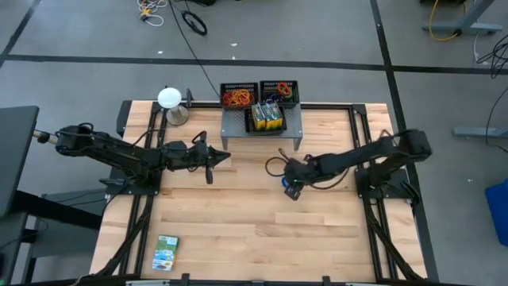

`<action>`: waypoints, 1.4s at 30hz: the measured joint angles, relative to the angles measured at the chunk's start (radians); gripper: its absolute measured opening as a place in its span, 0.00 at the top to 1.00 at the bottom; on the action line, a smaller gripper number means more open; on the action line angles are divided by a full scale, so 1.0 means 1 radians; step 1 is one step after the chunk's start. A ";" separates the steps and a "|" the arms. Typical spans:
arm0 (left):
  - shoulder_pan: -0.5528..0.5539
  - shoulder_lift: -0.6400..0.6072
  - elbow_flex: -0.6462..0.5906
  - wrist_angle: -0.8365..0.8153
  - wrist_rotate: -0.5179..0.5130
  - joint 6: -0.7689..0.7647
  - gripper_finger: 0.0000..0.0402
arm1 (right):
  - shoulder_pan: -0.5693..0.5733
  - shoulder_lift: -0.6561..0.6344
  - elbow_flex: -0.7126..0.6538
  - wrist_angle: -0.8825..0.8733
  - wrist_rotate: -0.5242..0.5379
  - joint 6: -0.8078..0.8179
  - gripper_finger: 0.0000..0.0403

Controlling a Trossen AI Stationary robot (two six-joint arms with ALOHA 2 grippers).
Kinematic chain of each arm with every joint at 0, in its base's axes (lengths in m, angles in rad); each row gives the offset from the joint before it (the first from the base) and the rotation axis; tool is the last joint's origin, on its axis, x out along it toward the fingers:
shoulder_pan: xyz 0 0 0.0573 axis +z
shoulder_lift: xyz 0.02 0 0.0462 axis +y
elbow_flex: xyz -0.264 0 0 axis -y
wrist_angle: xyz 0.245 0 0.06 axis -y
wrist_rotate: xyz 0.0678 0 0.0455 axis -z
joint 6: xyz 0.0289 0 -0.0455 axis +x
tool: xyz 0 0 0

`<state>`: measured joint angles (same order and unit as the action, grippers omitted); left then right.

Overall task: Pick & Place Office Desk Supplies
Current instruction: Put the blue spring keychain into the top right black basket on the shelf

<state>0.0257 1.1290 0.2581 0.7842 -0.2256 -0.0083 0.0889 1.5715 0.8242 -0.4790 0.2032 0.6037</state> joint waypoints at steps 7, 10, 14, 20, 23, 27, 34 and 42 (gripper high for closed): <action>0.000 0.000 0.000 -0.002 0.000 0.000 0.96 | -0.018 0.124 0.010 0.071 -0.013 -0.041 0.60; 0.000 0.000 0.000 0.001 0.000 0.000 0.96 | -0.018 0.131 0.009 0.081 -0.017 -0.052 0.66; 0.000 0.000 0.000 0.001 0.000 0.000 0.96 | -0.016 0.113 0.010 0.089 -0.022 -0.071 0.80; 0.000 0.000 0.000 0.003 0.000 0.000 0.96 | -0.014 0.011 0.057 -0.008 -0.050 -0.120 0.95; 0.000 0.000 0.000 0.002 0.000 0.000 0.96 | -0.024 -0.052 0.156 -0.133 -0.022 -0.167 0.99; 0.000 0.000 0.000 0.002 0.000 0.000 0.96 | -0.040 -0.103 0.334 -0.326 0.062 -0.221 0.99; 0.000 0.000 0.000 0.003 0.000 0.000 0.96 | -0.211 -0.114 0.637 -0.537 0.221 -0.353 0.99; 0.000 0.000 0.000 0.004 0.000 0.000 0.96 | -0.629 -0.046 0.759 -0.405 0.095 -0.601 0.99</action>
<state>0.0257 1.1290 0.2581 0.7883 -0.2260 -0.0084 -0.5401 1.5253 1.5836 -0.8844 0.2987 0.0023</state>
